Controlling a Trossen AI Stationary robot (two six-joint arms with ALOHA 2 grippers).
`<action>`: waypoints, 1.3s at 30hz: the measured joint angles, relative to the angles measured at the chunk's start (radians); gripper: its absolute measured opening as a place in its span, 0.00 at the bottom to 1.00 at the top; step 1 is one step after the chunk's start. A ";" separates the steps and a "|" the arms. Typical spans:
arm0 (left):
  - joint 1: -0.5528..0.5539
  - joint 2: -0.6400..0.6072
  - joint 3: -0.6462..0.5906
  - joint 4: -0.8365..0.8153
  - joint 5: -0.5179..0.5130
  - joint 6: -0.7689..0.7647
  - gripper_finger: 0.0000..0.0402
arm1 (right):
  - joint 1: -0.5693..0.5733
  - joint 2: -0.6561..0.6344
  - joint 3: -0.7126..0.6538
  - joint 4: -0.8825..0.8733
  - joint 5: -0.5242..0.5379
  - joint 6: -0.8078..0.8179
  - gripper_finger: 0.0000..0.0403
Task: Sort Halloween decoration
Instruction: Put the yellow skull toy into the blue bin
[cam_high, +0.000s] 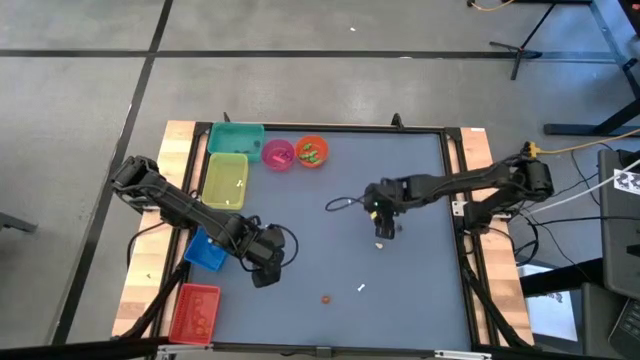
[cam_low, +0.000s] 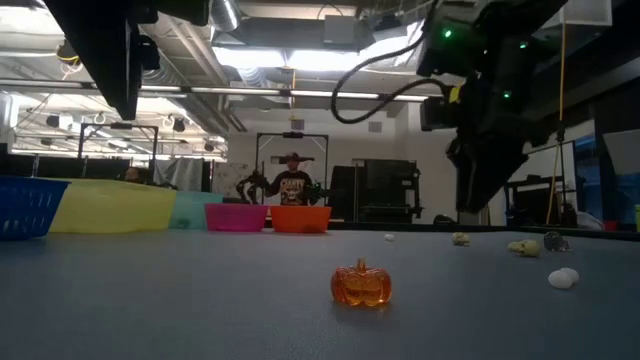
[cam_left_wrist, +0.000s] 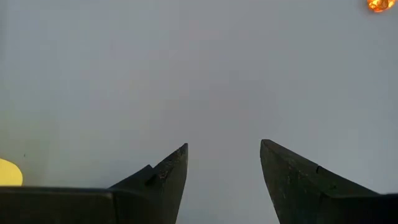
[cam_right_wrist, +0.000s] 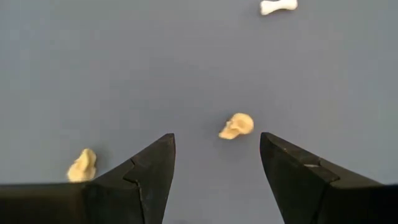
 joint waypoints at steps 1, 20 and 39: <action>0.000 0.000 0.000 0.000 0.000 0.000 0.46 | -0.020 0.000 0.000 0.002 -0.012 -0.014 0.58; 0.000 0.000 0.000 0.020 0.000 0.000 0.46 | -0.124 0.143 0.000 0.061 -0.045 -0.155 0.58; 0.000 0.000 0.000 0.025 0.000 0.000 0.46 | -0.124 0.163 0.002 0.088 -0.046 -0.154 0.32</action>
